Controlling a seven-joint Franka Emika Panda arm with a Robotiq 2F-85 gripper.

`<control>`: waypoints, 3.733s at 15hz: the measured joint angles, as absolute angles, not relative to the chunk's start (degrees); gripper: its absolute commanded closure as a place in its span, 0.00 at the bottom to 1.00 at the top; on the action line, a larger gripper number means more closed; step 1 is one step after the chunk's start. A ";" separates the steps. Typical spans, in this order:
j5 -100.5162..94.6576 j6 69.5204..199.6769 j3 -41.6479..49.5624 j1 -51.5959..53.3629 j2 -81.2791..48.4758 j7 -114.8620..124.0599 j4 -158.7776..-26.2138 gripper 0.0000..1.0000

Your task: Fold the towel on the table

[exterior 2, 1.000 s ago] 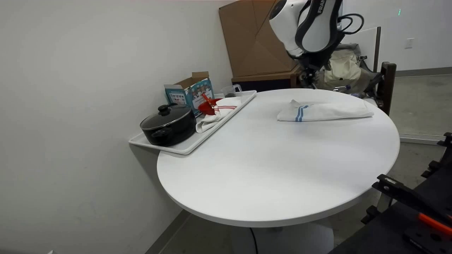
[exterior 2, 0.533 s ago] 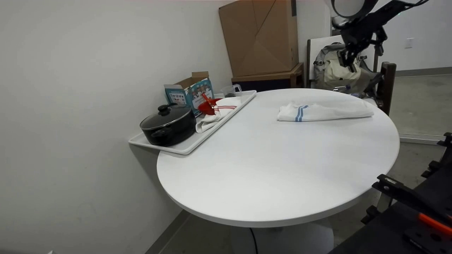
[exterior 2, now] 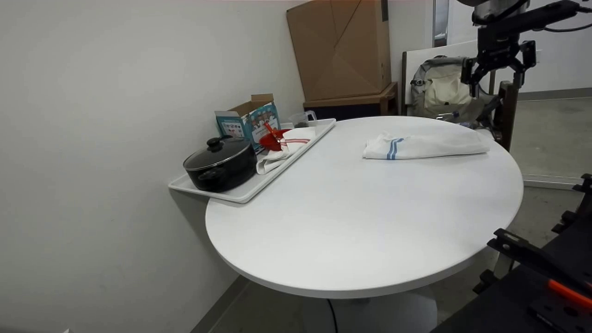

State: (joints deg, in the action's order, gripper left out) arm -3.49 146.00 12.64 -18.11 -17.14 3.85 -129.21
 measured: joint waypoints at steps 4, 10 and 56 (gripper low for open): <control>-0.97 145.31 12.62 -18.18 -17.35 -0.53 -129.44 0.00; -2.80 144.61 12.73 -16.67 -19.66 -0.91 -125.85 0.00; 2.75 154.01 6.53 -20.07 -44.97 0.74 -107.28 1.00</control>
State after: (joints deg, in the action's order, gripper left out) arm 2.75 154.01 6.53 -20.07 -44.97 0.74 -107.28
